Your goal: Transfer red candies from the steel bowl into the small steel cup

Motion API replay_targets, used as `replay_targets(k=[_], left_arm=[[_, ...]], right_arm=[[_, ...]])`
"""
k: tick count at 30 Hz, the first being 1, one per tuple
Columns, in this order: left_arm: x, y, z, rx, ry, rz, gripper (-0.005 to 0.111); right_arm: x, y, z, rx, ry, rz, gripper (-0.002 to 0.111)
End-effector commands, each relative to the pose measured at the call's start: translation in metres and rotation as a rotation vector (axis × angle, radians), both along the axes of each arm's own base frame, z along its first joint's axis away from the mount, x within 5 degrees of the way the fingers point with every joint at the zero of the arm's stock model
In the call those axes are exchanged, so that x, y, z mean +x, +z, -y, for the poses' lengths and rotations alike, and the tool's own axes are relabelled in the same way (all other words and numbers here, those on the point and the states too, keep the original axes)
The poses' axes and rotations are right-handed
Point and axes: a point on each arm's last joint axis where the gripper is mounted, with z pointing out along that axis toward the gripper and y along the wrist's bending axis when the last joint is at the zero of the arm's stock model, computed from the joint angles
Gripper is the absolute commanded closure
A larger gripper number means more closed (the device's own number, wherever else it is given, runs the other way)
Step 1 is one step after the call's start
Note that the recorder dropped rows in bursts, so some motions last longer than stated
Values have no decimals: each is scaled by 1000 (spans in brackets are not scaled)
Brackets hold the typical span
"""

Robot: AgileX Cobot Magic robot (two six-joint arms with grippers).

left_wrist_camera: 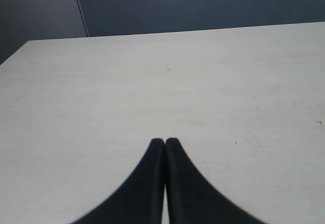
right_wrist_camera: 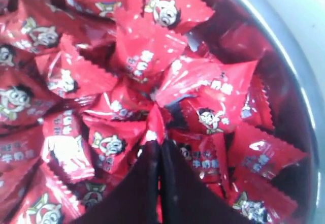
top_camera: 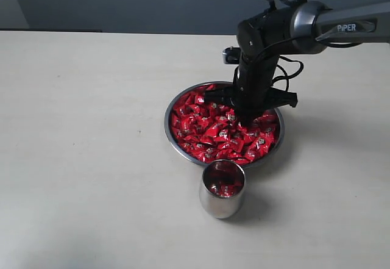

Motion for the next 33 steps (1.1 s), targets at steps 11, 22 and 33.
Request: replay_targets(k=[11,22,33], left_arm=[[0,0,0,2,2,12,106],[0,0,0,2,2,12,106],[0,0,0,2,2,12,106]], right_arm=[[-8,60,11,-5,116,80,109],[-44,114,17,67,362,105,109],[-120,105,2,141,507,121,109]])
